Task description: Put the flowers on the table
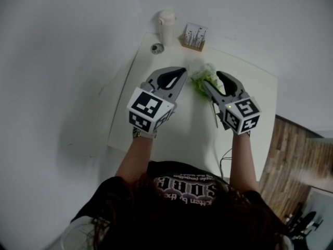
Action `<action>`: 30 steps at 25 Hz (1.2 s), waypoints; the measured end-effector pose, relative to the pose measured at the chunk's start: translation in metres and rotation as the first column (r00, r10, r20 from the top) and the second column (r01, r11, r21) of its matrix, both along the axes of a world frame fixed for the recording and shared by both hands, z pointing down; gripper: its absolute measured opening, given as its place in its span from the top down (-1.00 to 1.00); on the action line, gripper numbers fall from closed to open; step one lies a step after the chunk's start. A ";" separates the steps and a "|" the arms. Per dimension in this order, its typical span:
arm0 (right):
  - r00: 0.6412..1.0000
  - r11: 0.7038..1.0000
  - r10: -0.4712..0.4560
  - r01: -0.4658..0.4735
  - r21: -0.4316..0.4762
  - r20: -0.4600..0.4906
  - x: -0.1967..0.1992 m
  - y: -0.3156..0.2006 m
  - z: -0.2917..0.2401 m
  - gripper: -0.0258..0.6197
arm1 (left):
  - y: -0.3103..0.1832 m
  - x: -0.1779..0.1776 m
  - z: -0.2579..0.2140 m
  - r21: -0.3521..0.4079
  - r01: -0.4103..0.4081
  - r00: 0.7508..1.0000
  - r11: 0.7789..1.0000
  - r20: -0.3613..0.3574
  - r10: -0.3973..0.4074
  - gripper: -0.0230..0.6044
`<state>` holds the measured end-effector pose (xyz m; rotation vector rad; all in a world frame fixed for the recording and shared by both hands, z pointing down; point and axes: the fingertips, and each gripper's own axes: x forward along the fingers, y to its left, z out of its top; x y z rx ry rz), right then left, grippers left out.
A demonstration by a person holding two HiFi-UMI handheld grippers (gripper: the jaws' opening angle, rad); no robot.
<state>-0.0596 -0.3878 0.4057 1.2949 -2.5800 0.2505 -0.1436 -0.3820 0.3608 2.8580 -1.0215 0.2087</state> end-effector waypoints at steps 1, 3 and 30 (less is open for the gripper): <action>1.000 1.000 0.005 -0.005 0.012 0.003 0.002 0.003 -0.004 0.25 | 0.003 0.002 -0.001 0.003 0.001 1.000 1.000 0.002 -0.001 0.92; 1.000 0.999 0.005 -0.006 0.034 0.011 0.006 0.009 -0.011 0.37 | 0.009 0.005 -0.004 0.007 0.002 1.000 1.000 0.003 -0.002 0.92; 0.998 0.971 -0.039 0.029 0.236 0.039 0.061 0.116 -0.069 0.81 | 0.111 0.065 -0.035 0.061 0.040 0.999 0.997 -0.032 -0.038 0.92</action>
